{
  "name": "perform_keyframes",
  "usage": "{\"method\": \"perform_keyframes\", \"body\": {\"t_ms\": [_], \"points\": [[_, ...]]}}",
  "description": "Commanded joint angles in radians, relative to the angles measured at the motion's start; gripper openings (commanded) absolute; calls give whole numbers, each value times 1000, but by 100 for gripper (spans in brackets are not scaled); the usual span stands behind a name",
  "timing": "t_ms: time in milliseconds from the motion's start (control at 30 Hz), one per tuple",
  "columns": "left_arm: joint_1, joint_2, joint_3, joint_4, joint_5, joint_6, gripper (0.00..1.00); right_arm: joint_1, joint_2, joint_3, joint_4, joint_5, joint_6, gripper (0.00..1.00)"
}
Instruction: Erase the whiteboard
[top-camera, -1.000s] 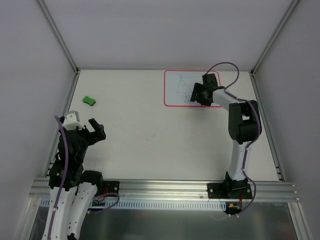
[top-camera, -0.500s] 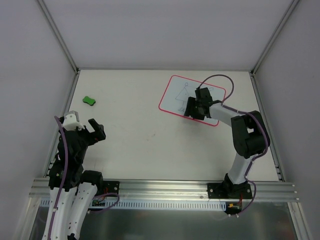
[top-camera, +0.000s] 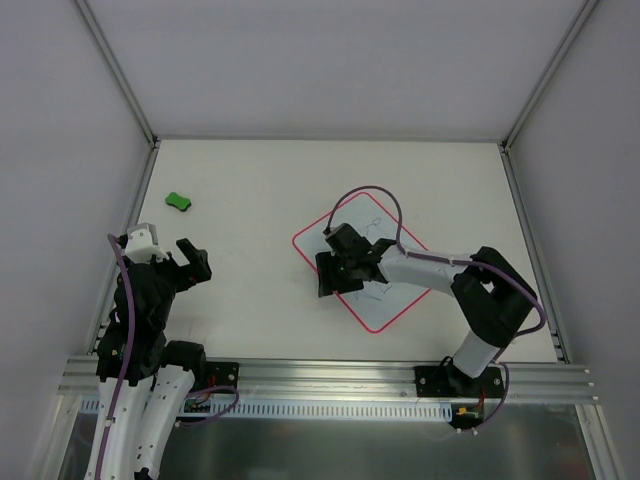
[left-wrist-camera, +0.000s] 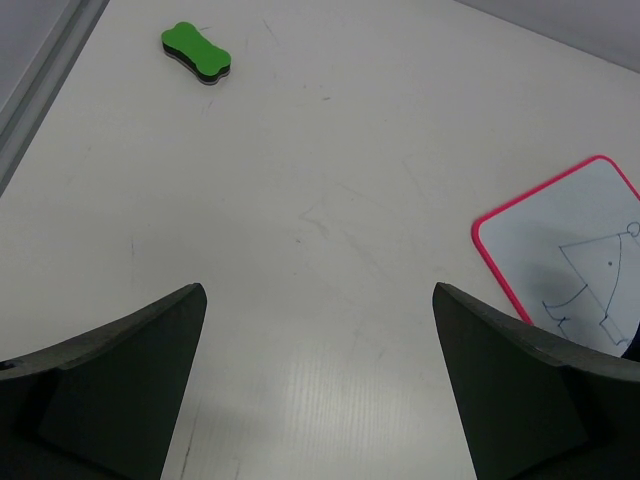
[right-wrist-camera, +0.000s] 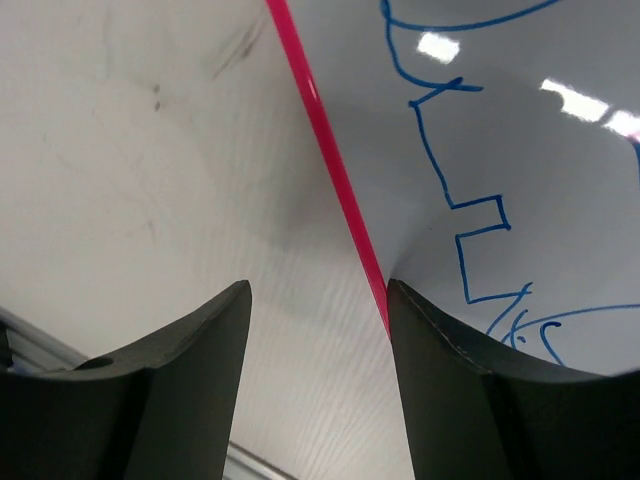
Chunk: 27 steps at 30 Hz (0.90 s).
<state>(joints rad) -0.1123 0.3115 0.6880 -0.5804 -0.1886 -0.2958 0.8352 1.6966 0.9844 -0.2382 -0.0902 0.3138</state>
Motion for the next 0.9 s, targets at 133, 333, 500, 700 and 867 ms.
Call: {"method": "perform_keyframes", "body": {"t_ms": [133, 333, 500, 700, 867], "points": [[-7, -9, -8, 37, 12, 14, 99, 68, -83, 37, -159, -37, -54, 61], [-7, 0, -12, 37, 11, 9, 99, -114, -233, 112, -248, 159, -226, 64], [-7, 6, -13, 37, 8, 11, 99, -320, -226, 167, -230, 207, -403, 83], [-7, 21, -13, 36, 3, 9, 99, -565, -57, 275, -231, 5, -400, 80], [-7, 47, -13, 37, 8, 9, 99, -617, 58, 326, -231, -34, -403, 74]]}}
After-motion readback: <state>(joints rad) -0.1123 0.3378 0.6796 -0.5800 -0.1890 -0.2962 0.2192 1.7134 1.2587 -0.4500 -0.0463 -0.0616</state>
